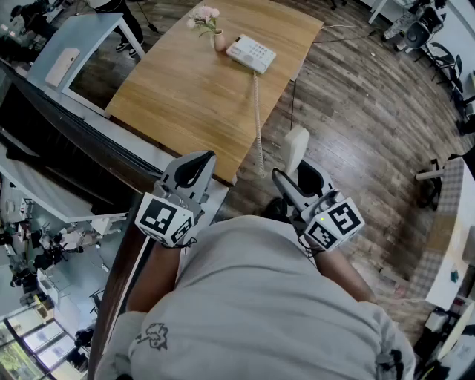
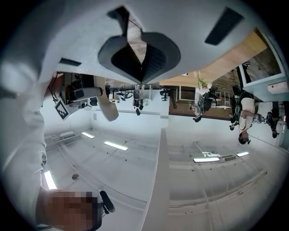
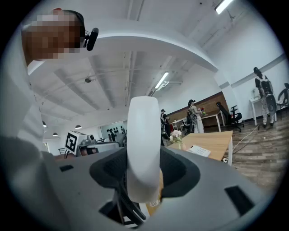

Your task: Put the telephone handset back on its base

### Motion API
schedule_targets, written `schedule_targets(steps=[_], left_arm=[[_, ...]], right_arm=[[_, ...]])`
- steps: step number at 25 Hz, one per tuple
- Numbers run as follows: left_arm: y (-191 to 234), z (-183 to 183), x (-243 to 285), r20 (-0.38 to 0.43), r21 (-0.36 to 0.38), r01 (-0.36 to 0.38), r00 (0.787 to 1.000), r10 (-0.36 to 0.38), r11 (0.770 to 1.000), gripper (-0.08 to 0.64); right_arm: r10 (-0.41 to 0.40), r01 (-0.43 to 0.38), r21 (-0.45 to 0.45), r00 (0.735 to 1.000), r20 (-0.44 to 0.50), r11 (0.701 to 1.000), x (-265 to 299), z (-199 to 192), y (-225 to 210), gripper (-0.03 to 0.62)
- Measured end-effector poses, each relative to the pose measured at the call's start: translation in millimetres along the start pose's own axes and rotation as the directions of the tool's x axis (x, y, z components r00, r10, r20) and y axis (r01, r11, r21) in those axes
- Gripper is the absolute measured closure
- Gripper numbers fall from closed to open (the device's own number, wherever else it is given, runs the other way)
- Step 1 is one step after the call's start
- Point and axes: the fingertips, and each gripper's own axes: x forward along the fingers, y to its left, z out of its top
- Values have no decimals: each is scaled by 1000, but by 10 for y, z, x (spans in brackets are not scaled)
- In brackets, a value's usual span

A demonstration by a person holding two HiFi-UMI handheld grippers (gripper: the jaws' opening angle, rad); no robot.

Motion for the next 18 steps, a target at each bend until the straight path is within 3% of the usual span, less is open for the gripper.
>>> schedule_targets(steps=[18], left_arm=[[-372,62,1363,-24,-27,-82,996,81,996,554]], right_arm=[[94,-93,16,994,-54,996,-285,295,-1344,368]])
